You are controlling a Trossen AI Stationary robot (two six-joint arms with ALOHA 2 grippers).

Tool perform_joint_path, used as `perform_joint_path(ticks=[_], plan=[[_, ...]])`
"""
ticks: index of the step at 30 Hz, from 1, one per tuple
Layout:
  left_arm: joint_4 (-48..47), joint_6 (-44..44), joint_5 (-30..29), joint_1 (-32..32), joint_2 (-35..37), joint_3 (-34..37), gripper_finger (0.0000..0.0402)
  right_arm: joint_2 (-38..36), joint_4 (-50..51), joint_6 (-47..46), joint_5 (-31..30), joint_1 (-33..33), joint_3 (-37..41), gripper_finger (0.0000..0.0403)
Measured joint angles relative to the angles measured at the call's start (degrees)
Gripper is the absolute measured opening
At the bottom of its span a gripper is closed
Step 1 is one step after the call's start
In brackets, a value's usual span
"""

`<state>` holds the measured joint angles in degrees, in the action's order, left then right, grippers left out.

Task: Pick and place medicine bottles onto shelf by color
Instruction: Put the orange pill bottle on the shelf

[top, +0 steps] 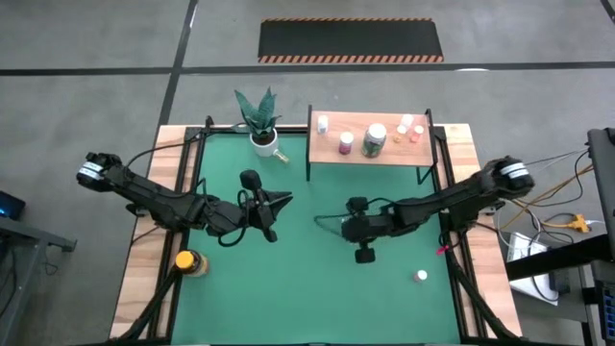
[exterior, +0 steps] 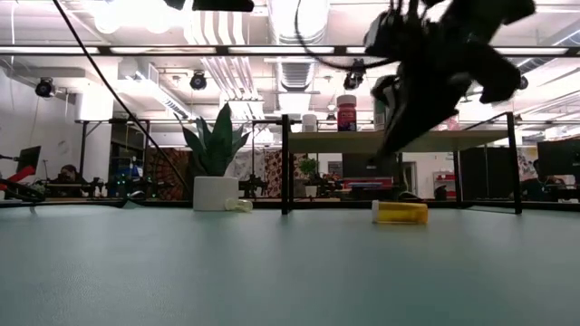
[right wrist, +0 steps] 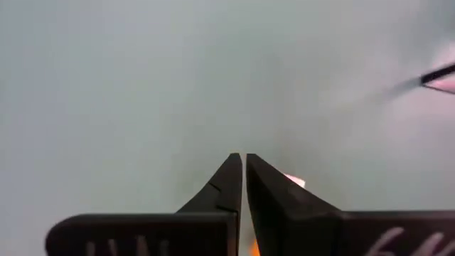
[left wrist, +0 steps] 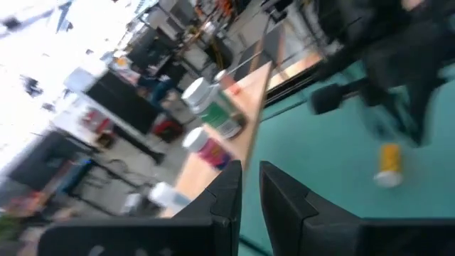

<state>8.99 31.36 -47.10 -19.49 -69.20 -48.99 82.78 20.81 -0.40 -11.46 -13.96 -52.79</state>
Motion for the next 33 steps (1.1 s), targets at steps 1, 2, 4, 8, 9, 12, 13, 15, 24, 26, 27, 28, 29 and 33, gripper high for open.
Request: perform_joint_path(ticks=[1,2,4,8,9,12,13,15,24,26,27,28,29,33], plan=[[-0.1,-2.1,0.5,0.0,0.0,0.0,0.0033,-1.6,-2.5,-2.7,-0.1,0.0,1.8,0.0011],[-0.5,-4.8,1.3,-0.1,0.0,0.0,0.0033,-2.9,-4.1,-5.6,-0.2,0.1,3.5,0.0011],[-0.5,-10.5,3.3,-0.1,-0.5,0.5,0.0033,-4.7,-4.7,-10.4,-0.7,0.7,6.2,0.0021],[0.5,-19.6,6.7,-0.5,-3.1,1.6,0.0033,-4.8,-5.9,-14.7,-5.4,2.1,10.3,0.0072],[1.5,-20.9,7.1,-0.6,-3.9,1.8,0.0033,-4.5,-7.1,-15.0,-5.5,2.5,10.9,0.0089],[6.1,-22.0,7.2,-1.0,-6.9,2.7,0.0033,-1.9,-9.9,-16.1,-5.1,3.2,11.9,0.0144],[8.0,-22.0,7.2,-1.1,-8.0,2.8,0.0033,-0.8,-10.3,-16.1,-5.1,3.3,11.9,0.0161],[11.3,-22.0,7.2,-1.2,-10.0,2.8,0.0033,1.6,-11.3,-15.1,-5.1,3.4,11.9,0.0192],[14.6,-22.0,7.5,-1.2,-14.7,2.3,0.0033,7.7,-13.2,-13.1,-6.0,3.4,10.7,0.0176],[16.5,-22.0,7.5,-1.2,-14.9,2.4,0.0033,7.6,-13.3,-12.7,-5.5,3.4,10.7,0.0136],[17.9,-22.0,7.5,-1.2,-14.9,2.5,0.0033,7.5,-13.4,-12.4,-5.4,3.4,10.7,0.0114],[18.9,-22.0,7.5,-1.1,-14.8,2.6,0.0033,7.1,-13.3,-11.9,-5.5,3.4,10.7,0.0092],[19.8,-22.0,7.5,-1.1,-14.8,2.6,0.0033,6.7,-13.1,-11.5,-5.6,3.4,10.8,0.0072],[21.9,-22.0,7.5,-1.1,-14.8,2.6,0.0033,4.4,-13.3,-9.3,-5.5,3.3,11.1,0.0028]])
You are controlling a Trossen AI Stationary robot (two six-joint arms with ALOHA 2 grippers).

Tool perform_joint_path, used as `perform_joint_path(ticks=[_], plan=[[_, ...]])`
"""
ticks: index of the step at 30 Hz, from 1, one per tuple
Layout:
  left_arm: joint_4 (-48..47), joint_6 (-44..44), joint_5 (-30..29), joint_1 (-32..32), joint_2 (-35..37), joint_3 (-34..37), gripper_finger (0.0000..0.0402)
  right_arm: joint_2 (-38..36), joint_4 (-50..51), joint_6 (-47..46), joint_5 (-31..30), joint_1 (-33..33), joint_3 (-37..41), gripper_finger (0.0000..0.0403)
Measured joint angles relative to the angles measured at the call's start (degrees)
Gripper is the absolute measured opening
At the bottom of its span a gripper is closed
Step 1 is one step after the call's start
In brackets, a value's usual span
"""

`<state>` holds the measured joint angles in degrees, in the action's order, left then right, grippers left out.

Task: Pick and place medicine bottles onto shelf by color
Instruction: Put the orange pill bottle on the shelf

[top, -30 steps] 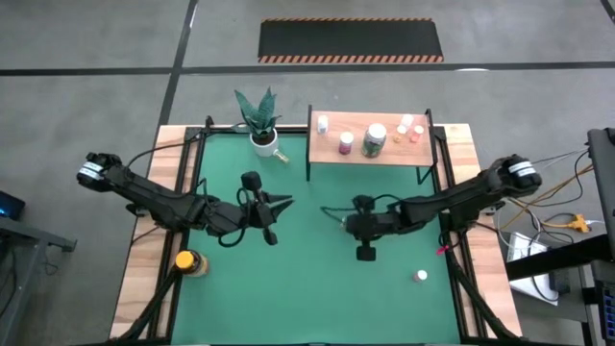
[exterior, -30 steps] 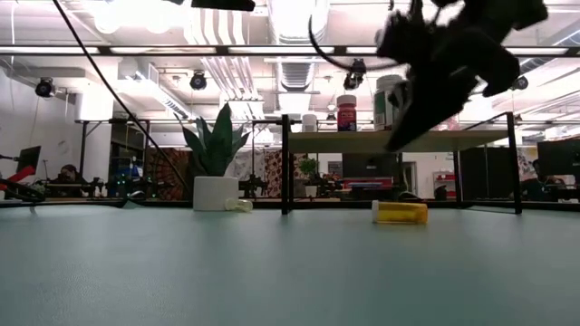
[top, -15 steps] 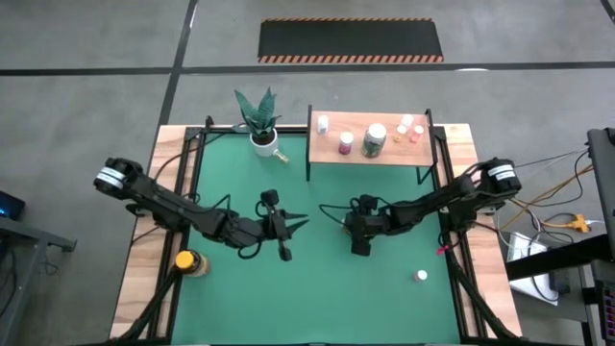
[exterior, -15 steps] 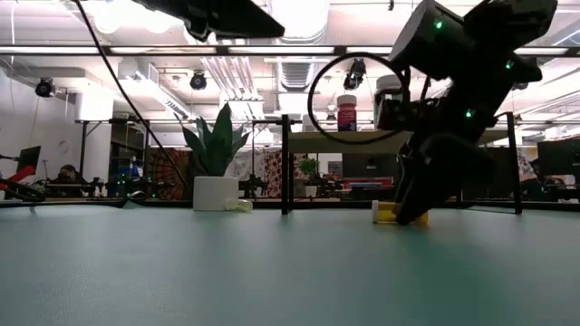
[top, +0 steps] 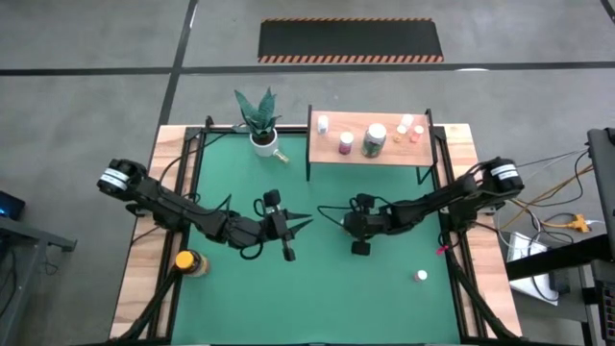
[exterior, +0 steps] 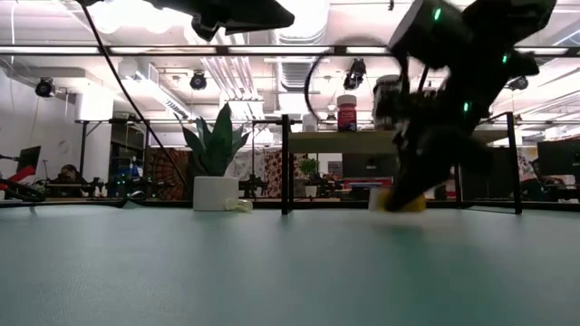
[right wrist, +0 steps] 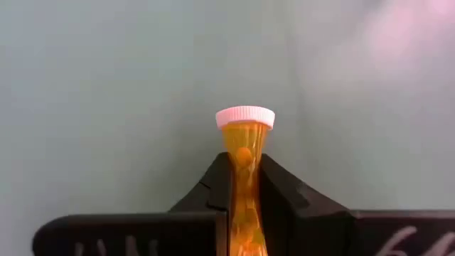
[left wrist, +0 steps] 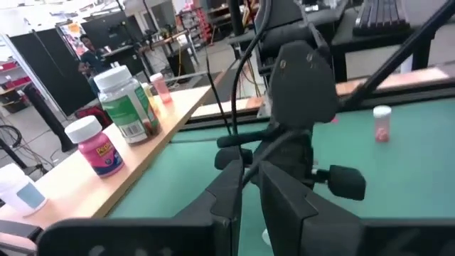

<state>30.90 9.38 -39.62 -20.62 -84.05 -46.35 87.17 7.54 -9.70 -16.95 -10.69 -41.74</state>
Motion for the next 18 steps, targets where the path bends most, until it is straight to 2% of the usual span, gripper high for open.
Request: perform_joint_path(ticks=[4,8,13,18], plan=[[0.6,0.0,0.0,0.0,0.0,0.0,0.0033,-4.4,-2.1,1.0,0.4,-1.4,0.3,0.0039],[1.7,0.0,0.0,0.0,0.0,0.1,0.0041,-9.3,-10.5,3.3,0.4,-4.2,2.8,0.0046],[2.0,0.0,0.0,0.0,0.0,0.1,0.0078,-13.0,-33.7,6.2,0.7,-7.4,9.6,0.0045],[2.6,-0.8,0.3,0.0,0.0,0.1,0.0127,-10.2,-64.9,10.0,0.7,-8.1,17.6,0.0047]])
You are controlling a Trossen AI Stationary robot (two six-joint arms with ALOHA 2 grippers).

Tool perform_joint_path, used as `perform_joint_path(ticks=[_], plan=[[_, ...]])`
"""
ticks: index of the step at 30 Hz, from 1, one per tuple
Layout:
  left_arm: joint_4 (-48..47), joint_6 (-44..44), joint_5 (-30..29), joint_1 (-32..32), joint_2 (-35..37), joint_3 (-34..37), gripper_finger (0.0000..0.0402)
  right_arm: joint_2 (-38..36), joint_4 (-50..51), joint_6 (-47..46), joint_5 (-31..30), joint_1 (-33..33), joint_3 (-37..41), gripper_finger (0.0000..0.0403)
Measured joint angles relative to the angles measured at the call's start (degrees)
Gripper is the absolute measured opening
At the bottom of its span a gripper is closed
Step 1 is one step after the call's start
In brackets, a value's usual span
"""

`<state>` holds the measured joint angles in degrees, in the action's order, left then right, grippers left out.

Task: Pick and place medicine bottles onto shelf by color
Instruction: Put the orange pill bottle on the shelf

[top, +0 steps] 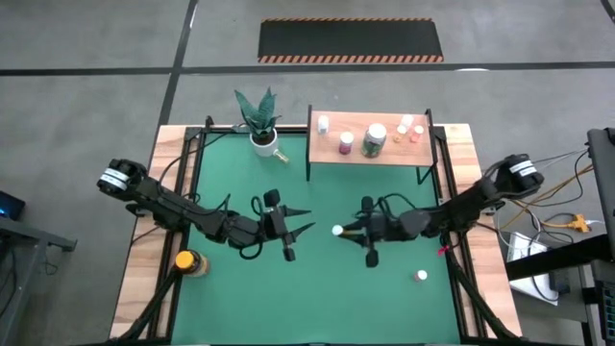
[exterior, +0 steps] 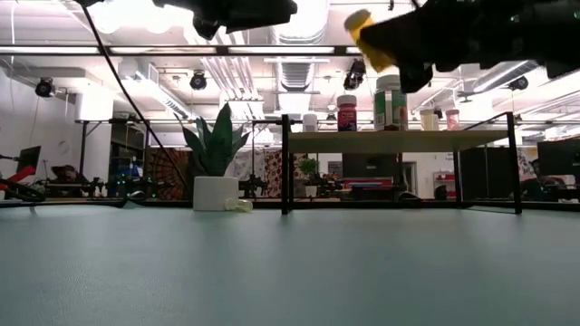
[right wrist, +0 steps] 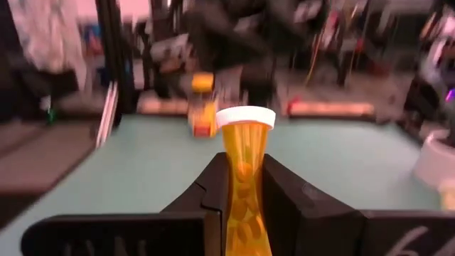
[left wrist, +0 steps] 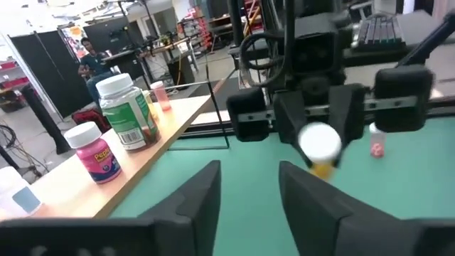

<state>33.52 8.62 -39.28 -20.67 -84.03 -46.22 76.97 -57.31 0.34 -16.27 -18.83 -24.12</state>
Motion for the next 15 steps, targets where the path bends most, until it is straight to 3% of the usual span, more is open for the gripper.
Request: perform_joint_path(ticks=[7,10,15], plan=[[3.8,-2.3,11.2,0.7,-1.0,0.0,0.0171,8.3,-26.8,3.6,-0.3,0.1,3.5,0.0047],[8.3,-2.1,11.9,0.9,-3.0,0.1,0.0175,10.9,-32.4,4.1,-0.3,0.1,3.6,0.0047],[15.3,-0.8,12.0,1.9,-7.1,0.1,0.0176,11.3,-32.5,6.1,-0.2,0.1,2.1,0.0047]])
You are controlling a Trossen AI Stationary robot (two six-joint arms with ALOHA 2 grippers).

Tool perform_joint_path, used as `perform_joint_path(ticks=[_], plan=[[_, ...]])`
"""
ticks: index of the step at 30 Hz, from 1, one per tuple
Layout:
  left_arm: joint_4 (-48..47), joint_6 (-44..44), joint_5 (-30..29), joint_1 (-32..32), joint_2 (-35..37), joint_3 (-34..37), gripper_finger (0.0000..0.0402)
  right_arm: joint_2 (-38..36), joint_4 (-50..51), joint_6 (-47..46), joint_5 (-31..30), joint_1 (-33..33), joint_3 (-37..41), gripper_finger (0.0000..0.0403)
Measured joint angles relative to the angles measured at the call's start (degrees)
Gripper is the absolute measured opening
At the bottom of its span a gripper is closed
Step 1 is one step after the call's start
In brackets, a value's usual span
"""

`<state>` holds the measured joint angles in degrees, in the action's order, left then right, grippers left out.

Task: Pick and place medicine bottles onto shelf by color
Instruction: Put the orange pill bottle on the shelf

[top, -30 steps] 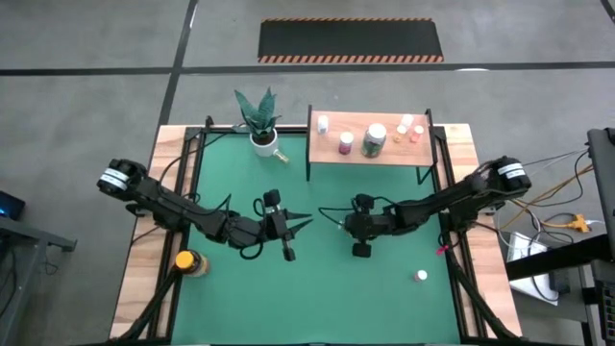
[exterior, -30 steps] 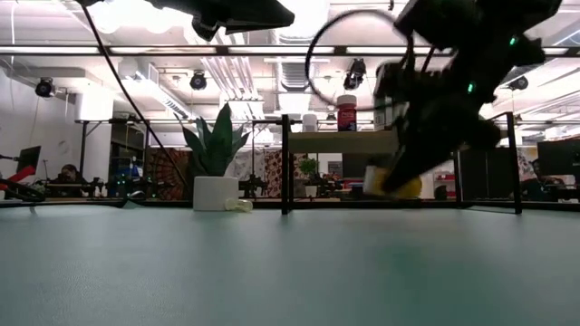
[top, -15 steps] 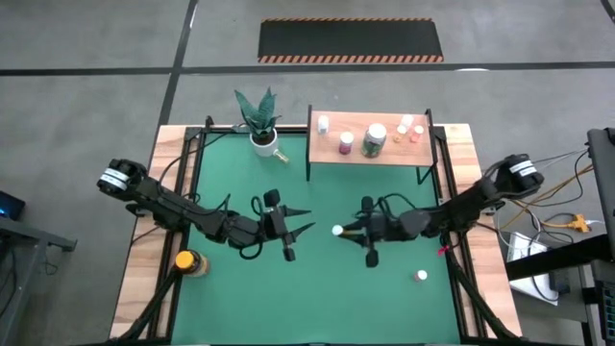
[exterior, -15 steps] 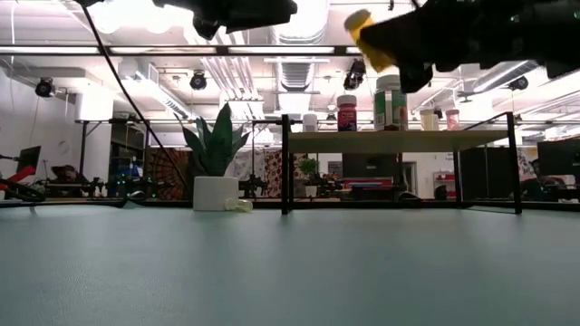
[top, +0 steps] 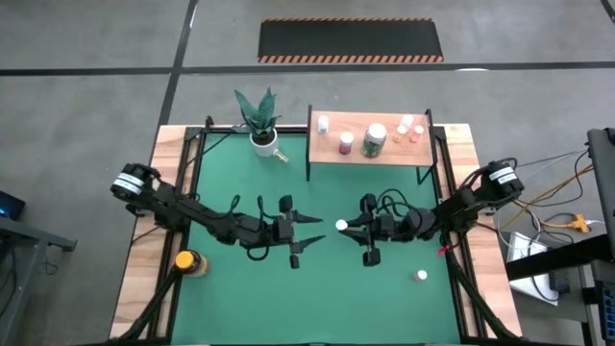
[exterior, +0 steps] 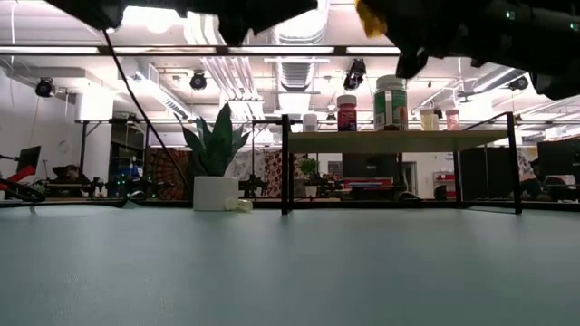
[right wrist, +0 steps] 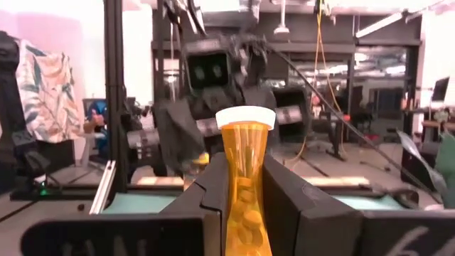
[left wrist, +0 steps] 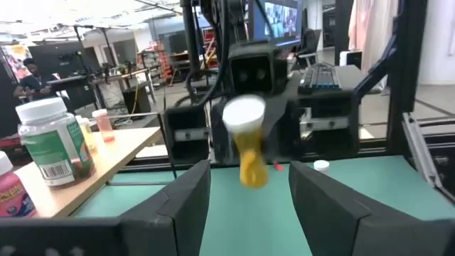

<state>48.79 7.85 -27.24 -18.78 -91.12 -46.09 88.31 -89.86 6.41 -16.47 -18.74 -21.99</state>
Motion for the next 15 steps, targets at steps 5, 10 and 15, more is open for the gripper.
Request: perform_joint_path(ticks=[5,10,15], plan=[[6.3,0.0,0.3,1.2,-4.2,0.0,0.0176,-0.8,-0.1,1.1,2.4,0.0,-1.5,0.0047],[14.0,0.0,5.1,2.5,-9.1,-1.2,0.0176,-0.9,0.0,1.5,2.5,0.0,-1.7,0.0047],[16.7,-1.5,8.3,3.8,-12.4,-2.4,0.0176,-0.9,0.0,1.7,2.5,0.0,-1.7,0.0047]])
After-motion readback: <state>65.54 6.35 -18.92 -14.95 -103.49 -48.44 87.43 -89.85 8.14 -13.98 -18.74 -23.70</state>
